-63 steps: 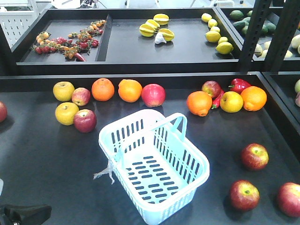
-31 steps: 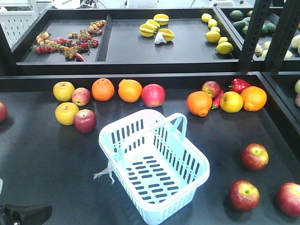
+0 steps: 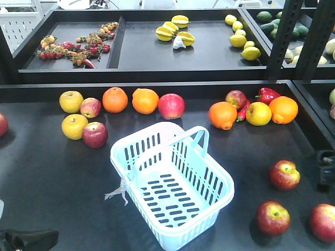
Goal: Pick three apples into basket with both arms
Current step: 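Reach the right gripper down over a red apple near the robot, then close the right gripper on the red apple and carry it over the basket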
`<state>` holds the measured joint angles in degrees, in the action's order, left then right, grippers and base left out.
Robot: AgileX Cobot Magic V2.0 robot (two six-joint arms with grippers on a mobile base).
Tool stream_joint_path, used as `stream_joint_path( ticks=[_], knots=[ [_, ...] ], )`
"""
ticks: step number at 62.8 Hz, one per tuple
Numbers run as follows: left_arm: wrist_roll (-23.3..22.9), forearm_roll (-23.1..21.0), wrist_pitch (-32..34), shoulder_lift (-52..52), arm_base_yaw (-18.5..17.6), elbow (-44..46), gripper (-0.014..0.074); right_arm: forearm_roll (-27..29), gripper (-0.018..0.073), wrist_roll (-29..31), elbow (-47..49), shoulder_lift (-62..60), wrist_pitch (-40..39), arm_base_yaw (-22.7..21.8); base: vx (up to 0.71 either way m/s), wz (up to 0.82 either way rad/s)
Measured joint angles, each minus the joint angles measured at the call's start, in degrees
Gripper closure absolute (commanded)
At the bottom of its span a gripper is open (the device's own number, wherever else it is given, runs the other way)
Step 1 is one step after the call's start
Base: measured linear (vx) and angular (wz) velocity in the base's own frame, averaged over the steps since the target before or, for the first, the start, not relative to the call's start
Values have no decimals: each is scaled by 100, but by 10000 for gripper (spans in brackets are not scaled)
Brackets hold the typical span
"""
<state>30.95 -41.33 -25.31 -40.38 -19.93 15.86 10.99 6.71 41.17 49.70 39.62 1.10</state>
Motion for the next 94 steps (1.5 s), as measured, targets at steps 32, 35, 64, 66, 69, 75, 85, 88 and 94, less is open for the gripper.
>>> stream_joint_path(
  ticks=[32,35,64,66,69,75,85,88,94],
  knots=[
    [0,0,-5,0,0,0,604,55,-120,214,1153,2805,901,0,0,0],
    [0,0,-5,0,0,0,604,55,-120,214,1157,3043,894,0,0,0],
    [0,0,-5,0,0,0,604,27,-104,202,1516,4884,567,0,0,0],
    [0,0,-5,0,0,0,604,12,-103,188,1591,4982,567,0,0,0],
    [0,0,-5,0,0,0,604,6,-102,170,1663,5093,567,0,0,0],
    [0,0,-5,0,0,0,604,-5,-100,130,1714,5307,546,0,0,0],
    [0,0,-5,0,0,0,604,-51,-94,90,1718,5671,540,0,0,0],
    [0,0,-5,0,0,0,604,-57,-93,87,1718,5780,534,0,0,0],
    [0,0,-5,0,0,0,604,-117,-90,38,1718,5959,495,0,0,0]
  ],
)
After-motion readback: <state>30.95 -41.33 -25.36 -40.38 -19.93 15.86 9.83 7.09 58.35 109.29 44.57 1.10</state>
